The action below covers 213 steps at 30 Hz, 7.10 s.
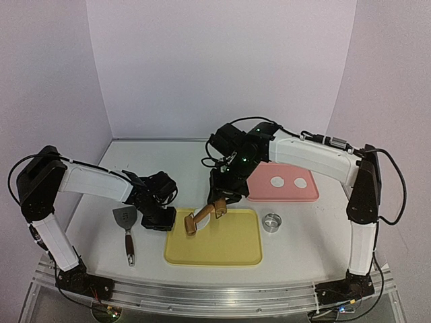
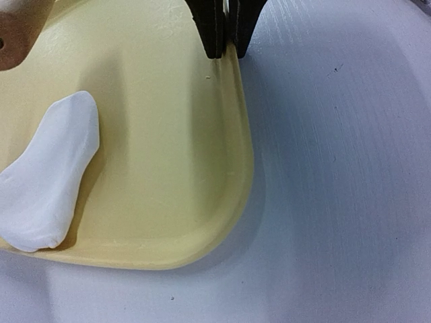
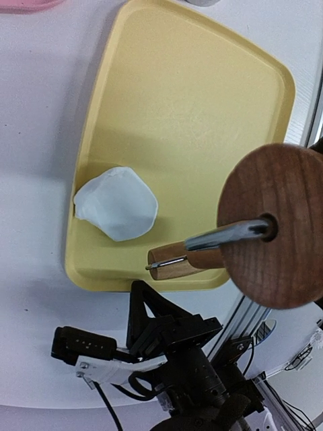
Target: Roll out the dumpling wrappers from the dough
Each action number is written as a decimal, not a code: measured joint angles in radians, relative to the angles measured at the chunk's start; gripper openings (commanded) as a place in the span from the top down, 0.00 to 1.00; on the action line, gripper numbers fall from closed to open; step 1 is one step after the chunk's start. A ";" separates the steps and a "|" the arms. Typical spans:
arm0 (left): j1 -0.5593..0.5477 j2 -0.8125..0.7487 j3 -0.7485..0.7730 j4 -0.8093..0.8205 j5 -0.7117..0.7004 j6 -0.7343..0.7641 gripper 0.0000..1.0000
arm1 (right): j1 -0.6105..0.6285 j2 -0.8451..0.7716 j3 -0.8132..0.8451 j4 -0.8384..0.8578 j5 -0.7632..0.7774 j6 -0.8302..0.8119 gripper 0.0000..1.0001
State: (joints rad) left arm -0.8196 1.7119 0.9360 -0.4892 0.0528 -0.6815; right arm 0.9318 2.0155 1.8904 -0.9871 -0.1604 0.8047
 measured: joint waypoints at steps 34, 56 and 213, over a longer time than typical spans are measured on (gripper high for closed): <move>0.000 0.007 0.008 -0.007 0.000 0.001 1.00 | -0.108 -0.049 -0.264 0.257 0.073 0.137 1.00; 0.000 0.012 0.012 -0.010 0.002 0.001 1.00 | -0.111 -0.174 -0.482 0.386 0.116 0.163 1.00; 0.000 0.031 0.043 -0.031 0.006 0.055 1.00 | -0.031 0.227 0.137 -0.004 0.017 -0.047 1.00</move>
State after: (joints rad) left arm -0.8196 1.7424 0.9794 -0.5198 0.0586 -0.6266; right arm 0.9005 2.2425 2.0274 -0.9913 -0.1436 0.7582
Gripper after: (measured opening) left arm 0.007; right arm 0.324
